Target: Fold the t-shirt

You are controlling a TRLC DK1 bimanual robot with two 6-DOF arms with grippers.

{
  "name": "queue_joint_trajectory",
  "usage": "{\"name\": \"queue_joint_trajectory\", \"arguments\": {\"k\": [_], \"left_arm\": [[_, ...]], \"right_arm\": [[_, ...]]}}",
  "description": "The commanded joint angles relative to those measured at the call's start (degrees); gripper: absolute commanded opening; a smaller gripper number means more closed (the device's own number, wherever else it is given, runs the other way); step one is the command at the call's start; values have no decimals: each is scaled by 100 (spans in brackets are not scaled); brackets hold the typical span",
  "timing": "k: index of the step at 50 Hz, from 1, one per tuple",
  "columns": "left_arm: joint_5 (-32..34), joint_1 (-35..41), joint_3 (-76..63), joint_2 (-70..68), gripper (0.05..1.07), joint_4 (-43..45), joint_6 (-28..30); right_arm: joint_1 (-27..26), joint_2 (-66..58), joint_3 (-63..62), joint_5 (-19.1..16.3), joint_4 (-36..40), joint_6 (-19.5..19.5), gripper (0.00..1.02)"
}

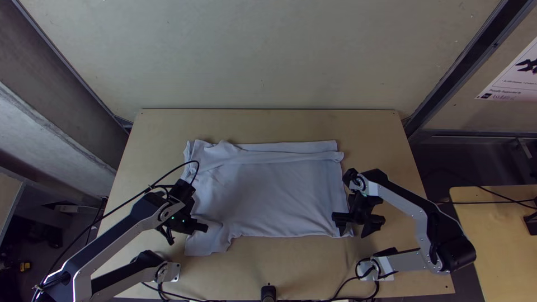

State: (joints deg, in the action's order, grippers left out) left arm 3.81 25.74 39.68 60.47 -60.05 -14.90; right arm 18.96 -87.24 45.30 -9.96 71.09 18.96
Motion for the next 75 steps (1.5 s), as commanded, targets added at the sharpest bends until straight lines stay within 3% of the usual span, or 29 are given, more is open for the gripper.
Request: {"name": "queue_joint_trajectory", "arguments": {"k": [1,8,13,15,18,41,57,75], "left_arm": [[-21,-60,119,-26,8,-94,83],[-21,-78,110,9,8,-77,101],[-21,-95,92,9,8,-59,101],[-21,-104,75,9,8,-59,101],[-21,-139,75,9,8,-50,110],[5,-438,418,18,8,-156,145],[76,-1308,1024,-35,8,-305,830],[84,-1730,1604,308,8,-147,1200]], "right_arm": [[134,-276,-214,-15,-7,-50,81],[503,-179,-425,222,-297,-15,55],[653,-91,-575,240,-456,11,48],[776,-47,-619,451,-561,11,35],[996,208,-698,846,-895,20,3],[1031,823,-548,1163,-1009,99,3],[776,1007,93,1461,-886,99,3],[442,717,1271,1637,-886,108,3]]}}
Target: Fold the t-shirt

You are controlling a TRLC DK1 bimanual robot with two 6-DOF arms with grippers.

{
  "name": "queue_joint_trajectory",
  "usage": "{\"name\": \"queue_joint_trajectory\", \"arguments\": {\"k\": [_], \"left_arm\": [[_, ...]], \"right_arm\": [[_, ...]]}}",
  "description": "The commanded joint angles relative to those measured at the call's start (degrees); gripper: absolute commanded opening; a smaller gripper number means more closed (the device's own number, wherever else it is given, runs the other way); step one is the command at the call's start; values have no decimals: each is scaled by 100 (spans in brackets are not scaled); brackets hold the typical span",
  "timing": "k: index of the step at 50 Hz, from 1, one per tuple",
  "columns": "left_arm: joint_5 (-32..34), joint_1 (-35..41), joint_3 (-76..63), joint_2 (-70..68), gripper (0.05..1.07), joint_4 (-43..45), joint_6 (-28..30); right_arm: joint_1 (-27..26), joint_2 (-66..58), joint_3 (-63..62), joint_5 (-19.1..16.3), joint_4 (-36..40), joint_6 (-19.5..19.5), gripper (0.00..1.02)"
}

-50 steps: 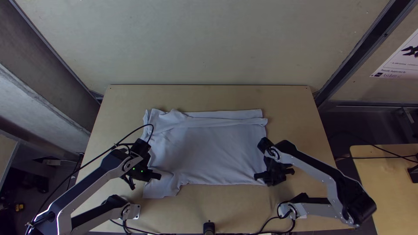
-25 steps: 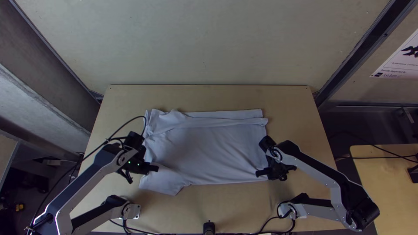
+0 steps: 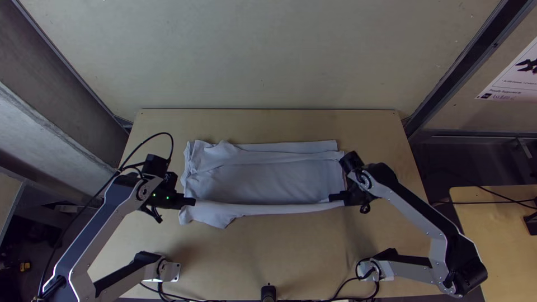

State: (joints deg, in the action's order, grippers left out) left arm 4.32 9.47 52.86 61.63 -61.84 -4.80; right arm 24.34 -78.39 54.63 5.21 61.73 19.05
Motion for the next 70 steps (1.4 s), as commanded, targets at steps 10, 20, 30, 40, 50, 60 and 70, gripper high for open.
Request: {"name": "queue_joint_trajectory", "arguments": {"k": [10,20,30,40,50,60,70], "left_arm": [[34,-262,919,719,8,120,383],[34,-526,1640,1378,8,269,743],[34,-701,2202,1932,8,269,928],[34,-719,2650,2424,8,269,972],[43,-622,2993,2837,8,331,963],[43,-499,3371,3277,8,480,1033],[87,-517,3617,3725,8,797,1218]], "right_arm": [[-166,-634,962,182,49,90,3],[-201,-1196,1586,217,49,90,3],[-245,-1697,2262,287,49,90,3],[-386,-2189,2939,322,49,81,3],[-535,-2682,3467,340,49,38,3],[-658,-3165,3880,349,49,-33,3],[-720,-3552,4222,358,49,-68,3]]}}
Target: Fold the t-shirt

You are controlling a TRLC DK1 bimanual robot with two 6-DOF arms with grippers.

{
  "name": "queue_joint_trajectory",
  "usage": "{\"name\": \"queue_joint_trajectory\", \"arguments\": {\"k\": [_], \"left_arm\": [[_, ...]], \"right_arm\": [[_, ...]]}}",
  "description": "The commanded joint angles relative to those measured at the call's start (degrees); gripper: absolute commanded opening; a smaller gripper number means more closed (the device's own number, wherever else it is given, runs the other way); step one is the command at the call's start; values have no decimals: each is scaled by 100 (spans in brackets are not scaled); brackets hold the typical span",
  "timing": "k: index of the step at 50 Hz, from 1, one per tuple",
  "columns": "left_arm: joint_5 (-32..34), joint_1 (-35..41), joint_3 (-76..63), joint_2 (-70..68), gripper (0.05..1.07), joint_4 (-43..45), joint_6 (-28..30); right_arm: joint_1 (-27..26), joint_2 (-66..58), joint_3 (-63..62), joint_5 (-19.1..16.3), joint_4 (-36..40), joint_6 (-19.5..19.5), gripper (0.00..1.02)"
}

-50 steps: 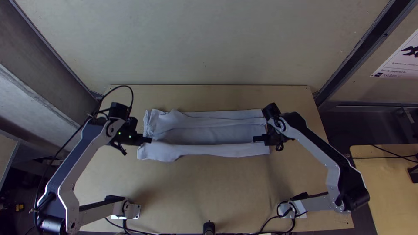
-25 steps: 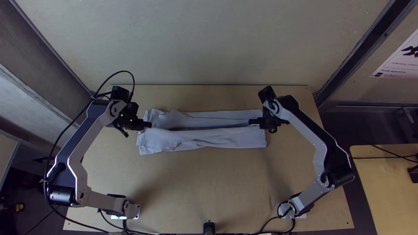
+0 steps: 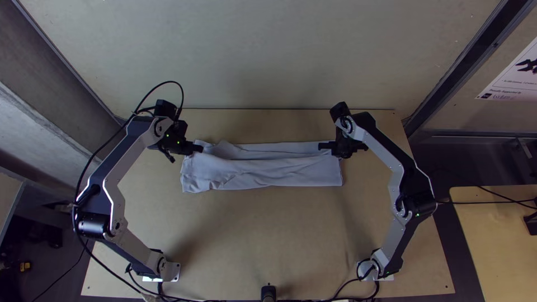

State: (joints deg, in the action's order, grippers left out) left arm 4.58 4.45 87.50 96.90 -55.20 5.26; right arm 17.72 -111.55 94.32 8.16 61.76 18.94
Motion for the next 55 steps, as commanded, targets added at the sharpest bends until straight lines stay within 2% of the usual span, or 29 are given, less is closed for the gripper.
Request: {"name": "queue_joint_trajectory", "arguments": {"k": [1,20,39,41,43,44,45,46,49,50,53,55], "left_arm": [[52,-14,153,233,8,167,230],[61,-155,162,883,8,607,344],[105,-251,12,1191,8,941,265],[149,-251,12,1191,8,985,177],[157,-260,12,1191,9,1055,81],[175,-260,12,1191,13,1073,46],[201,-260,21,1191,22,1073,28],[201,-260,21,1182,35,1064,19],[201,-251,21,1164,93,985,-25],[201,-251,21,1155,106,976,-42],[210,-260,21,1050,103,967,-148],[245,-269,-23,944,103,958,-192]], "right_arm": [[-66,-280,280,63,47,-57,3],[-146,-851,781,89,-32,-57,3],[-154,-1132,789,300,-269,-48,3],[-163,-1168,807,344,-305,-39,5],[-189,-1212,842,353,-296,-31,12],[-198,-1220,860,361,-296,-22,17],[-207,-1220,860,361,-296,-13,22],[-207,-1220,860,370,-296,-4,26],[-225,-1185,886,370,-296,13,40],[-233,-1159,904,370,-296,5,45],[-295,-1053,904,370,-296,5,58],[-321,-957,886,370,-287,-4,71]]}}
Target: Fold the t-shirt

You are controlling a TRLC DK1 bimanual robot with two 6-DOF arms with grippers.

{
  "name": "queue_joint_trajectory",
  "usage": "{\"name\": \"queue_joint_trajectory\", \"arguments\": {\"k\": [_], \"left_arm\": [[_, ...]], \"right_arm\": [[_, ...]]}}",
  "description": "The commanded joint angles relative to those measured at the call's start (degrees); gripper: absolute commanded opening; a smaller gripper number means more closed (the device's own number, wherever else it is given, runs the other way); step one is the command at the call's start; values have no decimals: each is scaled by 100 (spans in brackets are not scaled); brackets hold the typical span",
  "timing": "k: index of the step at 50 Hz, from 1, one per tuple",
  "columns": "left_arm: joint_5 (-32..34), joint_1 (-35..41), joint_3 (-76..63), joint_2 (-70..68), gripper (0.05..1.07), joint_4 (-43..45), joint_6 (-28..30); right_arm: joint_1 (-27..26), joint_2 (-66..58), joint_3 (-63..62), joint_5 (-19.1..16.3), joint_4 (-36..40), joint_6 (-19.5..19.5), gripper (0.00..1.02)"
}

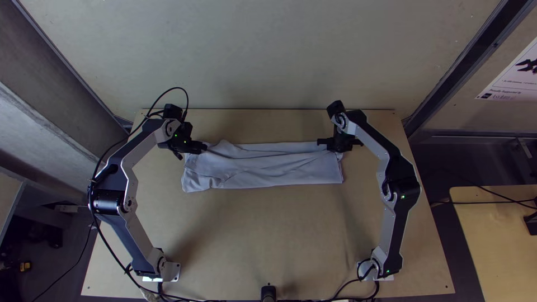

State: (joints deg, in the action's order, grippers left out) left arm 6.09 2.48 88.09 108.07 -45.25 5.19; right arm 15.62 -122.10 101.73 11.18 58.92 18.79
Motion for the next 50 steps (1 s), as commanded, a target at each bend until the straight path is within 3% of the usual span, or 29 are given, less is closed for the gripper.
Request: {"name": "queue_joint_trajectory", "arguments": {"k": [1,6,23,33,41,50], "left_arm": [[130,-90,-99,-225,103,-36,-203],[367,-204,-143,-506,103,-89,-343],[1764,-942,-433,-1043,103,-440,-405],[2652,-1408,-785,-1139,103,-458,-299],[3179,-1663,-987,-999,103,-449,-71],[3364,-1777,-1022,-665,103,-423,184]], "right_arm": [[-129,152,127,69,-3,2,78],[-191,398,101,69,6,-94,99],[-648,1356,154,77,-91,-305,99],[-911,1813,672,-415,-47,-402,99],[-1228,2068,1094,-1294,-38,-367,99],[-1333,2279,1270,-1487,-20,-367,99]]}}
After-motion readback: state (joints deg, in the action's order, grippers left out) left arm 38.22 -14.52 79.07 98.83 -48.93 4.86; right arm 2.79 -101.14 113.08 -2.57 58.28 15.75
